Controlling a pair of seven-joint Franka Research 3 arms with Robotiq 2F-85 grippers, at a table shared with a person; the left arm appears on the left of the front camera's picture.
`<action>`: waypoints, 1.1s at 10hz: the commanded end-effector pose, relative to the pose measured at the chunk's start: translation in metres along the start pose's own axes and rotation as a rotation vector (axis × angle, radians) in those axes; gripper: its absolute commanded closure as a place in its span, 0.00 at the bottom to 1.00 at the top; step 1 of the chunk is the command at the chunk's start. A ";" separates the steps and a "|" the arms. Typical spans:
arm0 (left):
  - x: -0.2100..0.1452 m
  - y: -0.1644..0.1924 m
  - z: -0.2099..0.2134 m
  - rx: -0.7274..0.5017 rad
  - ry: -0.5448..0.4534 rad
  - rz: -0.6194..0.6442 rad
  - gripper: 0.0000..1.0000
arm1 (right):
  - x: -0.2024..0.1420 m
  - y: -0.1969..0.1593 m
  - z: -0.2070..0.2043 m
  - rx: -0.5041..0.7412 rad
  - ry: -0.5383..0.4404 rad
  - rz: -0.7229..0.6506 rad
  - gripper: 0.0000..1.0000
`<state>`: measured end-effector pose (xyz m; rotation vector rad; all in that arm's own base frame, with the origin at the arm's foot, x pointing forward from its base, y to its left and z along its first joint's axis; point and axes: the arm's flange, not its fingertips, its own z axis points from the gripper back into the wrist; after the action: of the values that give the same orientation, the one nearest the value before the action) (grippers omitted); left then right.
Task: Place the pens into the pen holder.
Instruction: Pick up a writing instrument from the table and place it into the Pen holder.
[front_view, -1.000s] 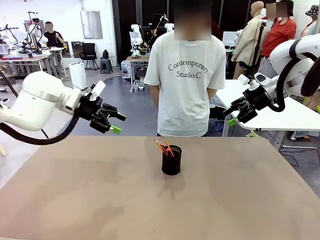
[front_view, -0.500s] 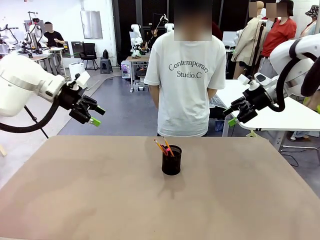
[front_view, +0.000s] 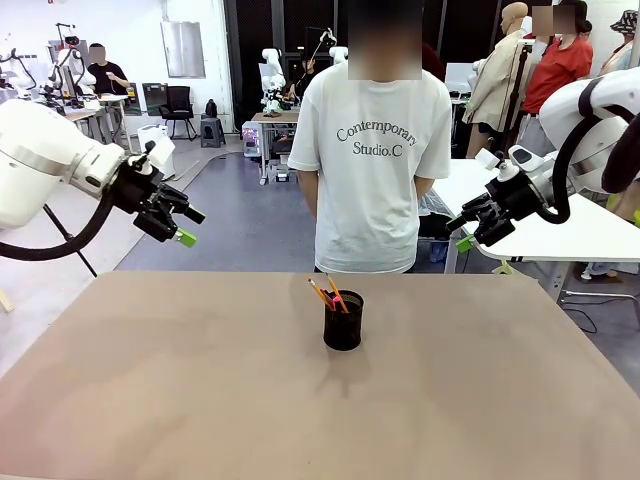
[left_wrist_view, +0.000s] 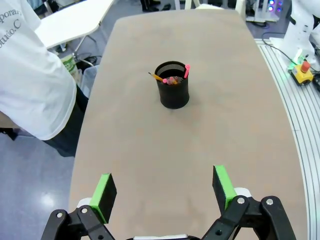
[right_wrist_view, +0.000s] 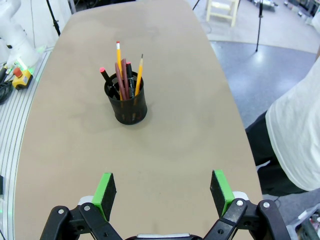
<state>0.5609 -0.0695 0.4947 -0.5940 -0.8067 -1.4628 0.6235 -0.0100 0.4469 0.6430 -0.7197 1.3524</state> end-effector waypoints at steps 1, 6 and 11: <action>0.000 -0.001 0.001 -0.006 0.001 0.000 0.00 | 0.003 -0.001 0.000 -0.011 -0.005 0.004 0.00; 0.000 -0.001 0.001 -0.006 0.001 0.000 0.00 | 0.003 -0.001 0.000 -0.011 -0.005 0.004 0.00; 0.000 -0.001 0.001 -0.006 0.001 0.000 0.00 | 0.003 -0.001 0.000 -0.011 -0.005 0.004 0.00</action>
<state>0.5611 -0.0701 0.4937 -0.5961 -0.8047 -1.4632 0.6235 -0.0100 0.4469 0.6430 -0.7197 1.3524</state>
